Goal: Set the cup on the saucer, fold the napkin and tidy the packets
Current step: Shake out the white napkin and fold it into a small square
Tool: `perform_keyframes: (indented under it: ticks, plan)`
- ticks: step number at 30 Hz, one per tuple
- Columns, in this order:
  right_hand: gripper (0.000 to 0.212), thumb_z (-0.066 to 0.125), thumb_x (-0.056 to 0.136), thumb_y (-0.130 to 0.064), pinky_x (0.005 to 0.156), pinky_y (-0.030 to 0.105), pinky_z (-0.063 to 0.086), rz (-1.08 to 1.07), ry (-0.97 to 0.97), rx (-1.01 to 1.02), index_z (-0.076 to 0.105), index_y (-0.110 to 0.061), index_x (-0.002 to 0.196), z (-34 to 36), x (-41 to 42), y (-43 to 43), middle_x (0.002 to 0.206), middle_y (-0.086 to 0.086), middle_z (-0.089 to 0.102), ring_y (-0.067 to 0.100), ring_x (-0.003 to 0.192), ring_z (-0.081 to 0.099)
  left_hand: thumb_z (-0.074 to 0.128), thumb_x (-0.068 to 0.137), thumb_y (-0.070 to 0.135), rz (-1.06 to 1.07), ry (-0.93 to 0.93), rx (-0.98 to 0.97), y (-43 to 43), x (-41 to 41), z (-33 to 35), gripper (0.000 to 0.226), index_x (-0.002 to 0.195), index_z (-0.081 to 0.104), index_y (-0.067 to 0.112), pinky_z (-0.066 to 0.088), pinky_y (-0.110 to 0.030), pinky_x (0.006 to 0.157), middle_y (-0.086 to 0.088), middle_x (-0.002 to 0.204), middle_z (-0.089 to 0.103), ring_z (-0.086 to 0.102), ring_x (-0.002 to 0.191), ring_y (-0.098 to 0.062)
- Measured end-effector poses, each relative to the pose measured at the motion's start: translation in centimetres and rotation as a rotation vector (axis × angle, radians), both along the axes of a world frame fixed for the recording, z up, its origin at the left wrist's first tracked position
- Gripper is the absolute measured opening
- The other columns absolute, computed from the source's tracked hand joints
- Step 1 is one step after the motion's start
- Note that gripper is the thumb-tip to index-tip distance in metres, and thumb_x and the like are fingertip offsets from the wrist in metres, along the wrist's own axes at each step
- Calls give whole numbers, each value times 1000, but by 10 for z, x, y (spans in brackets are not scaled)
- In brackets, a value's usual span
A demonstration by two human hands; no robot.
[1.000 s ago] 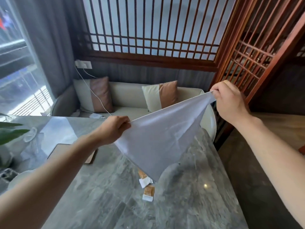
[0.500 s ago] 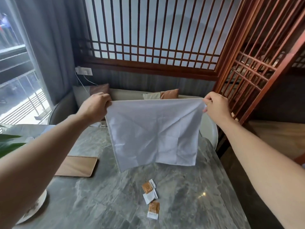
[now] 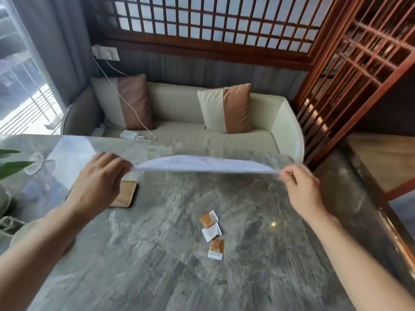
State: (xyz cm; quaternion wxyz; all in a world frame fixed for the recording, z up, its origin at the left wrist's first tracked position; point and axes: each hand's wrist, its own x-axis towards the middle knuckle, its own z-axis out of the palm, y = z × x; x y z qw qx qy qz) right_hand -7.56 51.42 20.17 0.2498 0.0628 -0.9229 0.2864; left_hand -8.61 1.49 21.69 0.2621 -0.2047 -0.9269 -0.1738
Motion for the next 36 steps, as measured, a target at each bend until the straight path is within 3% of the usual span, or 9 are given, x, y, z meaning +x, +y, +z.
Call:
perform_keyframes:
  ticks: [7,12,16,20,24,27,29,32,36]
  plan:
    - [18,64,93,-3,63,18,39,-2,-416,-66,59,-12,78,-117,107,-23,81,-3,56,12,71,55,43,100,28,-42,-336,-26,-18,110,-120,33,88,71,14,39,-32,70,1,83,62,53,79,-26]
    - [23,62,96,-5,60,20,37,-21,-630,-108,55,-14,76,-156,152,-32,79,-2,55,15,69,54,43,97,36,-24,-540,12,-24,159,-165,33,83,69,20,39,-28,70,7,80,60,55,77,-20]
    - [26,58,98,-4,62,23,41,-13,-687,-101,53,-19,77,-164,166,-32,81,-4,54,16,72,57,47,94,36,23,-614,66,-23,177,-173,28,80,66,21,40,-27,69,10,78,60,58,75,-19]
    - [27,54,99,-5,72,34,52,-39,-706,-138,56,-23,80,-157,157,-30,84,-8,61,10,83,66,69,90,6,160,-655,178,-20,173,-167,14,80,68,16,46,-33,61,7,74,66,64,71,-23]
    - [20,60,97,-12,66,27,47,-61,-650,-216,60,-23,80,-135,112,-34,70,-4,65,7,68,61,72,90,6,280,-724,418,-21,144,-154,10,83,70,13,50,-36,63,-1,72,71,67,68,-19]
    - [13,66,94,-13,61,17,41,-84,-593,-280,64,-15,81,-125,69,-35,70,-5,64,2,63,56,71,92,14,300,-759,646,-20,115,-149,10,82,69,17,47,-21,60,-2,73,72,60,61,-1]
    - [13,68,93,-16,60,20,41,-110,-599,-306,64,-13,81,-126,40,-36,71,-4,63,3,64,54,73,91,17,357,-742,757,-19,91,-150,7,84,71,15,45,-13,58,1,74,74,61,61,5]
    - [15,67,94,-18,62,28,41,-128,-628,-351,64,-9,83,-137,0,-36,74,4,63,12,65,52,75,90,19,426,-745,924,-21,54,-158,9,86,73,11,53,-26,67,4,74,75,64,66,-2]
    - [16,59,98,-19,59,31,38,-102,-705,-333,61,-16,83,-160,-47,-37,71,-1,56,13,64,46,69,95,18,467,-775,913,-25,10,-179,13,86,73,10,57,-48,74,-6,79,73,63,71,-19]
